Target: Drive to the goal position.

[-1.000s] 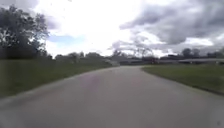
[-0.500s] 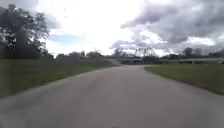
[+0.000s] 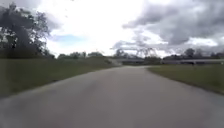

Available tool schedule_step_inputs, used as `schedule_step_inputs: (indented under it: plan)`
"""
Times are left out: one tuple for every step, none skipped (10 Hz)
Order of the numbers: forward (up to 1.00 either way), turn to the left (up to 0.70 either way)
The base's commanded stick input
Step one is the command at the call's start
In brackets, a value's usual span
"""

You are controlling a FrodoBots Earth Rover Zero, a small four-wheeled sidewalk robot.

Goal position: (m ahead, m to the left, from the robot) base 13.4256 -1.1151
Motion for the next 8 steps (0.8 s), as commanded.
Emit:
schedule_step_inputs:
  plan:
    - [1.0,0.0]
    - [1.0,0.0]
    - [1.0,0.0]
    - [1.0,0.0]
    - [1.0,0.0]
    - [1.0,0.0]
    - [1.0,0.0]
    - [1.0,0.0]
